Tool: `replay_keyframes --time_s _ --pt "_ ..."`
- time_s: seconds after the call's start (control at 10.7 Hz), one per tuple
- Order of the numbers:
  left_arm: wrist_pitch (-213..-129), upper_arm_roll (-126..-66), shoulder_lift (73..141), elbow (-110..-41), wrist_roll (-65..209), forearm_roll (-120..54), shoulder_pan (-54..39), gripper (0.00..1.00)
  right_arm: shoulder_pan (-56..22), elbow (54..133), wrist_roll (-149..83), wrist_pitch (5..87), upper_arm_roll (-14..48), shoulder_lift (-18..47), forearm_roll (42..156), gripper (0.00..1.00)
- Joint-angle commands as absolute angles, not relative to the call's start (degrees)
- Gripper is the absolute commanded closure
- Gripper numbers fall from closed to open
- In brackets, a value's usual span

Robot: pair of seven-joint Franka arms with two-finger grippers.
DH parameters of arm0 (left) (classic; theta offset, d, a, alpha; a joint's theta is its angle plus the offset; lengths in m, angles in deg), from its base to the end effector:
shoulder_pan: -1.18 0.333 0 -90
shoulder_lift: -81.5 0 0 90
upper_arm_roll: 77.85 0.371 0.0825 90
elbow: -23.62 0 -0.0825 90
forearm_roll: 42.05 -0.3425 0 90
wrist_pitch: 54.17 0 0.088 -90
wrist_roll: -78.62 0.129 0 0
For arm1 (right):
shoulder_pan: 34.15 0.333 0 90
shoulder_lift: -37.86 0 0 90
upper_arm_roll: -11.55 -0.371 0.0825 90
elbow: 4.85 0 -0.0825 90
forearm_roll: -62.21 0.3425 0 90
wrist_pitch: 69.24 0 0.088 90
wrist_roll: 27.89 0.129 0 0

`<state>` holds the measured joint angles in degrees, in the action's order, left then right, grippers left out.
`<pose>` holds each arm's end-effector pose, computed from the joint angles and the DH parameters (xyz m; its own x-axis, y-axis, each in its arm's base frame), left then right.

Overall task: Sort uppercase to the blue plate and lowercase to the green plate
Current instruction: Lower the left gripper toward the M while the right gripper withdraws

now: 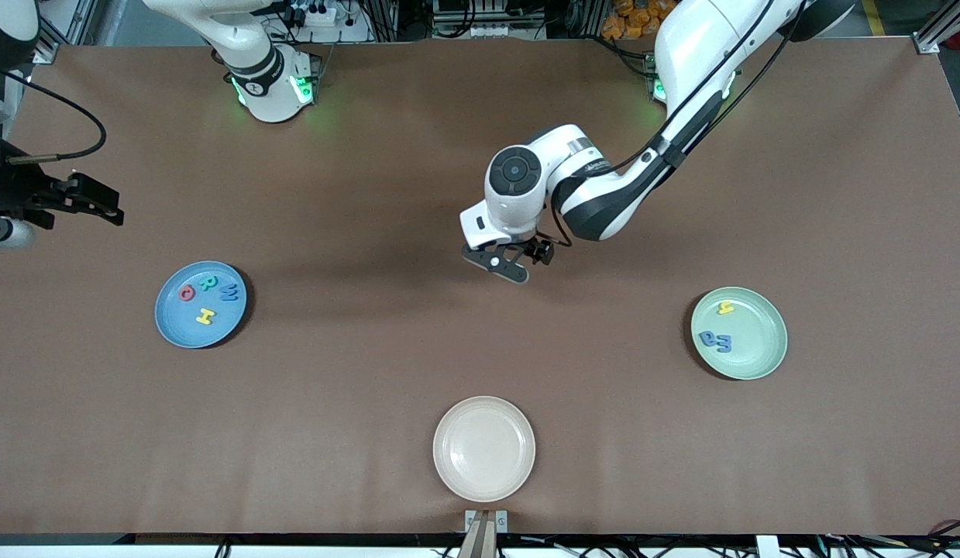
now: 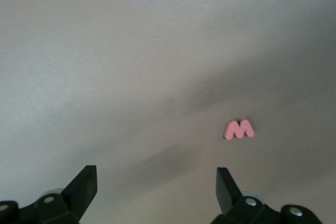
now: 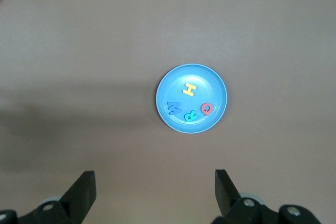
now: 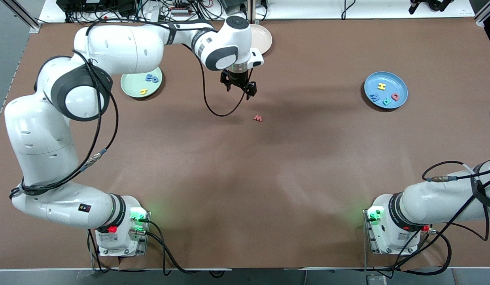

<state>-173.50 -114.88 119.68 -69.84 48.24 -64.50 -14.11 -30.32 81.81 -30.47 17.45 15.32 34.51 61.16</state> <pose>0.4848 -0.4635 0.3274 0.8754 -0.4768 -0.0795 -0.4769 -0.8788 0.0181 0.5269 -0.0006 0.6472 0.9973 0.0449 -0.0587 0.0461 -0.9987 0.0195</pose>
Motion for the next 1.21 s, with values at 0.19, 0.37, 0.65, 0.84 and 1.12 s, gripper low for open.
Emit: replay_keyframes --time_s 0.19,0.37,0.65,0.84,1.12 --pt "-175.89 -114.76 121.83 -68.49 48.83 -65.96 -16.84 0.0 -31.69 79.79 -29.56 14.87 14.8 34.25 60.63 0.0" --pt "-177.12 -113.89 123.16 -68.41 47.51 -65.61 -19.2 0.0 -32.48 78.66 -29.04 14.78 14.63 34.17 61.07 0.0" --pt "-180.62 -111.17 124.12 -68.41 42.43 -65.69 -21.58 0.01 -32.22 78.56 -29.56 14.26 14.28 34.43 60.9 0.0" --pt "-181.87 -109.15 125.26 -68.41 39.36 -65.69 -23.68 0.03 -32.13 78.12 -29.65 14.25 14.36 34.43 60.46 0.0" --pt "-182.13 -105.18 125.53 -68.41 34.87 -65.52 -27.65 0.04 -32.74 78.12 -29.12 13.02 14.71 34.25 60.98 0.0"
